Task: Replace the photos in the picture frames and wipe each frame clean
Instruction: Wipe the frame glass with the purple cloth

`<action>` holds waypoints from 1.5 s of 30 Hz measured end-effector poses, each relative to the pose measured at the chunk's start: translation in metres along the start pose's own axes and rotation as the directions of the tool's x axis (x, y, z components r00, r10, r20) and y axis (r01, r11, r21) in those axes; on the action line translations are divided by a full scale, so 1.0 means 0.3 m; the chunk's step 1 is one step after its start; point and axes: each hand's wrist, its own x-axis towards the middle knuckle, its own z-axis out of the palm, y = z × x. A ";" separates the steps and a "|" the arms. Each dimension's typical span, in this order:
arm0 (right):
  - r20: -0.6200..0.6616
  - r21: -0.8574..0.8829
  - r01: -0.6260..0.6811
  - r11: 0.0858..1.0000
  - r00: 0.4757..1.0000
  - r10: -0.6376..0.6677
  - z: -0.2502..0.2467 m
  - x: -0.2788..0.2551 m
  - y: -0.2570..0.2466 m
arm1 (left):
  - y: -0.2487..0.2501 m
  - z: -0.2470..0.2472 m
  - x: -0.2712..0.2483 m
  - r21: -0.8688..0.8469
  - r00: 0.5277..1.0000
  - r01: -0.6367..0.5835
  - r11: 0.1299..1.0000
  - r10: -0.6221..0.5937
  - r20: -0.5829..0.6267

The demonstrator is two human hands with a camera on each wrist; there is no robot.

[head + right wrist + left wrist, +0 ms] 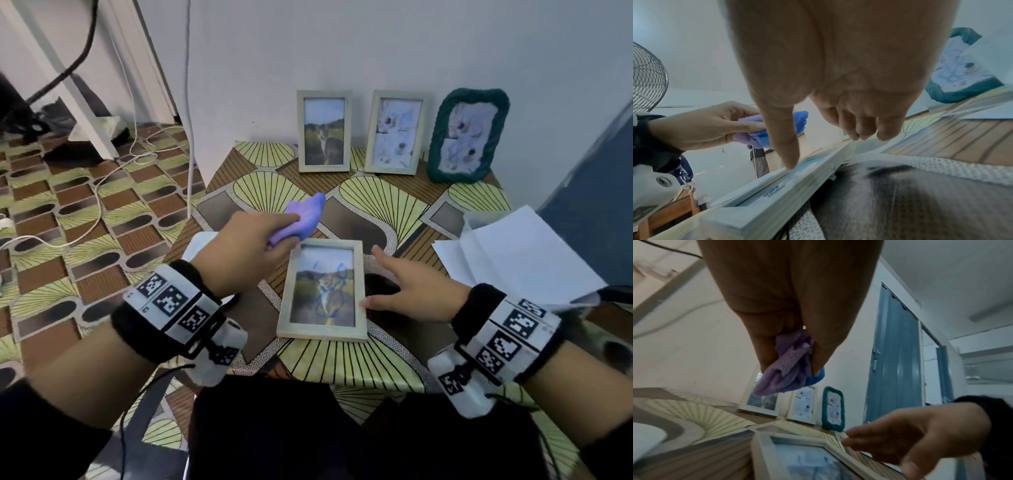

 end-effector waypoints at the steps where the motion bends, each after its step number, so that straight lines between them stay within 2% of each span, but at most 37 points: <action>1: -0.031 -0.013 -0.025 1.000 0.999 0.024 0.001 -0.001 0.011 | 0.020 0.015 0.010 0.004 1.000 -0.017 1.000 0.016 0.025; 5: -0.160 -0.027 -0.051 0.998 0.986 0.046 0.004 -0.015 0.038 | 0.075 0.105 0.010 0.041 0.981 -0.070 0.997 0.062 0.184; 8: -0.216 0.006 -0.012 1.000 0.976 0.013 0.010 -0.030 0.040 | 0.115 0.174 -0.013 0.176 0.905 -0.044 0.983 -0.036 0.424; 10: -0.240 0.031 0.016 0.999 0.971 -0.008 0.022 -0.039 0.032 | 0.129 0.189 -0.027 0.171 0.853 0.004 0.985 -0.093 0.513; 11: -0.258 0.046 0.034 0.998 0.966 -0.021 0.029 -0.042 0.026 | 0.127 0.185 -0.029 0.133 0.860 0.033 0.991 -0.096 0.501; 12: -0.280 0.055 0.059 0.997 0.959 -0.042 0.035 -0.045 0.019 | 0.120 0.177 -0.028 0.076 0.887 0.059 0.995 -0.087 0.453; 14: -0.319 0.046 0.117 0.992 0.943 -0.097 0.044 -0.048 -0.002 | 0.096 0.151 -0.026 -0.117 0.954 0.109 0.987 -0.071 0.290; 16: -0.335 0.016 0.168 0.986 0.930 -0.153 0.050 -0.050 -0.026 | 0.054 0.129 -0.028 -0.219 0.985 0.119 0.968 -0.088 0.147; 17: -0.340 -0.011 0.189 0.982 0.923 -0.181 0.053 -0.049 -0.039 | 0.032 0.117 -0.031 -0.186 0.994 0.097 0.978 -0.086 0.067; 18: -0.341 -0.042 0.205 0.978 0.917 -0.206 0.056 -0.047 -0.053 | 0.010 0.105 -0.036 -0.097 0.998 0.045 0.994 -0.048 -0.031; 19: -0.335 -0.067 0.216 0.974 0.915 -0.226 0.058 -0.043 -0.067 | -0.016 0.094 -0.042 0.010 0.997 -0.018 1.000 0.019 -0.070; 20: -0.318 -0.081 0.229 0.970 0.917 -0.243 0.060 -0.037 -0.081 | -0.046 0.093 -0.048 0.069 0.998 -0.059 0.996 0.059 0.004; 21: -0.282 -0.093 0.244 0.965 0.924 -0.260 0.062 -0.028 -0.093 | -0.076 0.098 -0.058 0.077 0.982 -0.065 0.995 0.050 0.184; 22: -0.231 -0.107 0.264 0.959 0.931 -0.282 0.065 -0.018 -0.104 | -0.095 0.103 -0.069 0.087 0.913 -0.038 0.995 -0.001 0.408; 23: -0.174 -0.126 0.284 0.950 0.937 -0.303 0.068 -0.007 -0.114 | -0.110 0.111 -0.078 0.132 0.818 -0.010 0.991 -0.068 0.571; 24: -0.116 -0.148 0.301 0.942 0.941 -0.318 0.072 0.003 -0.124 | -0.121 0.117 -0.085 0.176 0.747 -0.001 0.984 -0.116 0.654; 25: -0.062 -0.173 0.307 0.936 0.945 -0.322 0.077 0.010 -0.132 | -0.127 0.126 -0.091 0.208 0.723 -0.022 0.978 -0.128 0.679; 27: 0.024 -0.221 0.295 0.929 0.954 -0.298 0.082 0.020 -0.138 | -0.123 0.137 -0.090 0.252 0.737 -0.089 0.964 -0.107 0.668; 29: 0.050 -0.241 0.275 0.931 0.961 -0.271 0.080 0.023 -0.131 | -0.111 0.148 -0.079 0.284 0.749 -0.128 0.950 -0.095 0.655; 33: -0.015 -0.239 0.195 0.951 0.979 -0.205 0.039 0.021 -0.096 | -0.059 0.191 -0.027 0.315 0.751 -0.123 0.941 -0.119 0.649; 35: -0.094 -0.216 0.152 0.965 0.980 -0.175 0.012 0.018 -0.073 | -0.037 0.214 0.017 0.318 0.753 -0.128 0.939 -0.117 0.647; 40: -0.347 -0.177 0.054 0.983 0.931 -0.114 -0.023 0.034 -0.015 | -0.033 0.227 0.116 0.201 0.756 -0.083 0.976 -0.070 0.651; 42: -0.353 -0.178 0.049 0.983 0.929 -0.110 -0.014 0.043 -0.012 | -0.039 0.231 0.131 0.168 0.738 -0.060 0.984 -0.070 0.671; 45: -0.214 -0.241 0.056 0.969 0.971 -0.109 0.010 0.065 -0.020 | -0.053 0.238 0.136 0.142 0.732 -0.043 0.989 -0.065 0.678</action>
